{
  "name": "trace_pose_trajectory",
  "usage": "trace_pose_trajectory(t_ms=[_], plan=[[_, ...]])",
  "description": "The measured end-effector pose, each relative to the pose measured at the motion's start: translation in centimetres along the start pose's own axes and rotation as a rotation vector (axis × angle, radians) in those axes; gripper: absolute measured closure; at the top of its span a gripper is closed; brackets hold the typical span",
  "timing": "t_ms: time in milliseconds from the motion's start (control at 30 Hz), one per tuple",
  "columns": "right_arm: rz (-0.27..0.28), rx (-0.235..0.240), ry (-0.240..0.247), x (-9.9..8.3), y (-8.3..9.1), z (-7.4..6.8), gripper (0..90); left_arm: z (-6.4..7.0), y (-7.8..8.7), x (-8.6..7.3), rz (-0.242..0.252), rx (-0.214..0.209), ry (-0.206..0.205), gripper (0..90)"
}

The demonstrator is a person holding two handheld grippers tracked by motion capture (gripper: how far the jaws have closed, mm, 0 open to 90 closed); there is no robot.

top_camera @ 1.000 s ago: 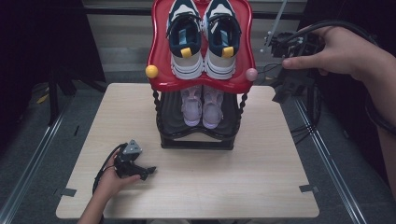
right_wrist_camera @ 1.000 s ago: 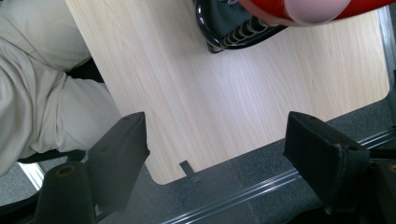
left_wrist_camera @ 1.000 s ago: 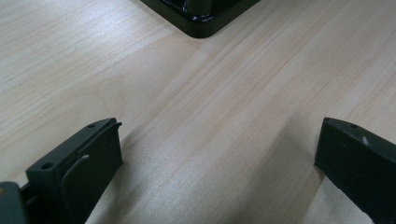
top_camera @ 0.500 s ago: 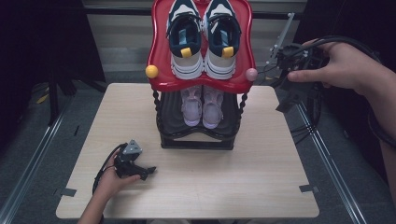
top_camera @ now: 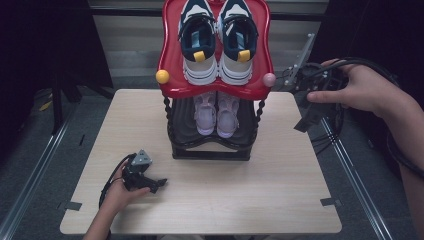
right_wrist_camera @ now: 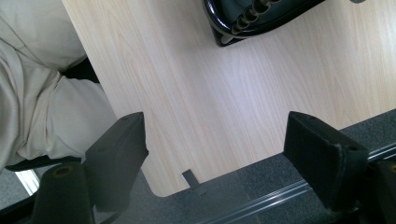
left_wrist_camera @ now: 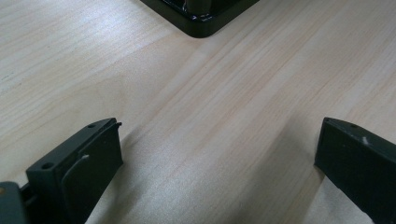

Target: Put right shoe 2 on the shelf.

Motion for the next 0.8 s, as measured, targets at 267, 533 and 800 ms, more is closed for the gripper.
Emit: trace_pose_trajectory(t_ms=[267, 533, 800], plan=[[0.015, 0.008, -0.01, -0.6, -1.3, -0.1, 20.7, 0.0, 0.0, 0.0, 0.007, 0.0, 0.006, 0.1], [0.007, 0.01, -0.015, -1.1, -2.7, -0.2, 20.7, 0.0, 0.0, 0.0, 0.007, 0.0, 0.007, 0.1], [0.011, 0.01, -0.01, -1.3, -4.3, -0.2, 20.6, 0.1, 0.0, 0.0, 0.006, -0.001, 0.008, 0.1]])
Point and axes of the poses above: each handheld gripper's, and its own axes: y roughly backward along the jaws, x roughly out of its top, z roughly to its right, the point moved 2 cm from there along -y, roughly forward along the jaws, and after that the axes turned 10 degrees about -z, right-handed, at the moved point
